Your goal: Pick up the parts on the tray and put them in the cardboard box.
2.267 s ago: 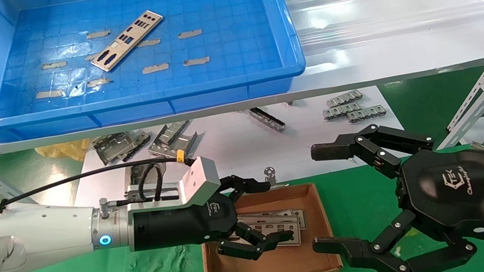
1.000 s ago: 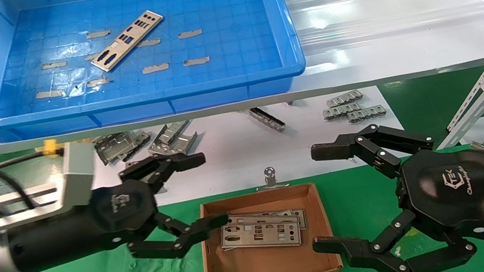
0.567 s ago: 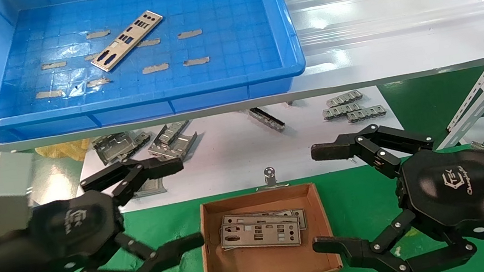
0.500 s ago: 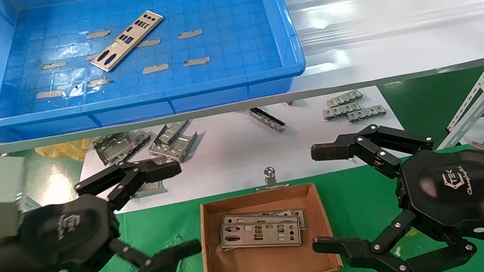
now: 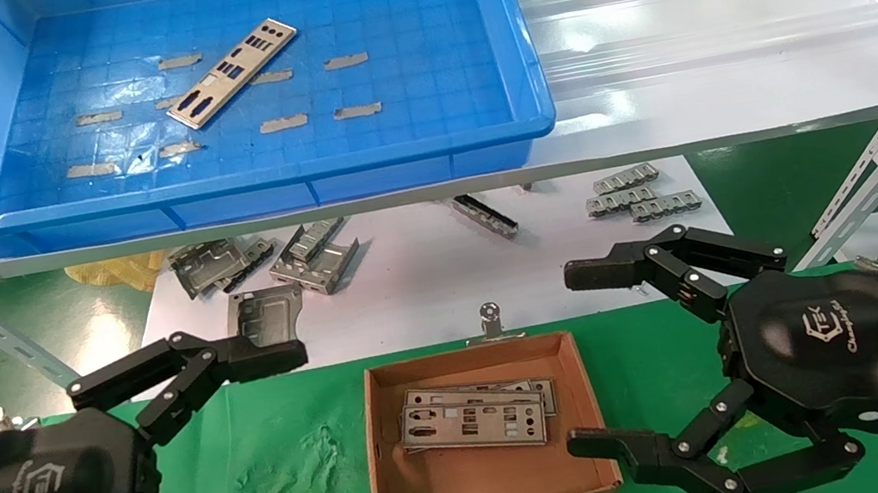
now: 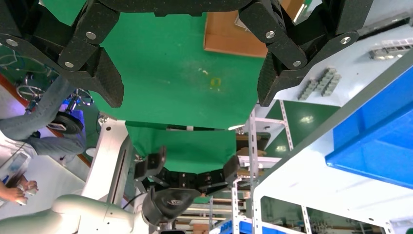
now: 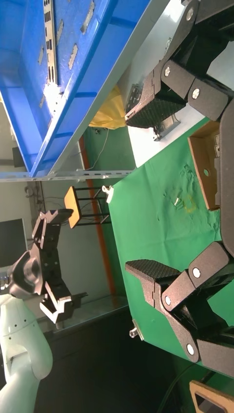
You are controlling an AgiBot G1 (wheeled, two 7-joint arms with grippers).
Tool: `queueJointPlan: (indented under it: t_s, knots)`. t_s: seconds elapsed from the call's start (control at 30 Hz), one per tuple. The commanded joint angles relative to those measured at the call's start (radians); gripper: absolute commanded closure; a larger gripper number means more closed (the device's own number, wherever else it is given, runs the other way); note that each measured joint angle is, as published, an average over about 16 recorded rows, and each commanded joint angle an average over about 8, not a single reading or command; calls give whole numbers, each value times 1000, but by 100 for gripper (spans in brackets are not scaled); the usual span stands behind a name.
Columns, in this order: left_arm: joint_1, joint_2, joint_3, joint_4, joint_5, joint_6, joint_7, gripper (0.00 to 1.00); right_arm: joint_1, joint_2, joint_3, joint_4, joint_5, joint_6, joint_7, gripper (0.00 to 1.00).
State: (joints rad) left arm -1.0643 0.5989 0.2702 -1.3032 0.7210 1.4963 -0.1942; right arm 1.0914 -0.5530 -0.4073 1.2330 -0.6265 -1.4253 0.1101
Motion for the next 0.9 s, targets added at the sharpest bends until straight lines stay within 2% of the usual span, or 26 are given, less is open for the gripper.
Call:
queueJointPlan:
  t_s: [0.03, 0.9]
  knots:
    - [8, -10, -7, -16, -7, 0, -5, 0, 0, 0, 0, 0, 0, 0, 0, 0]
    - [-9, 11, 8, 18, 8, -1, 7, 0, 0, 0, 0, 0, 0, 0, 0, 0]
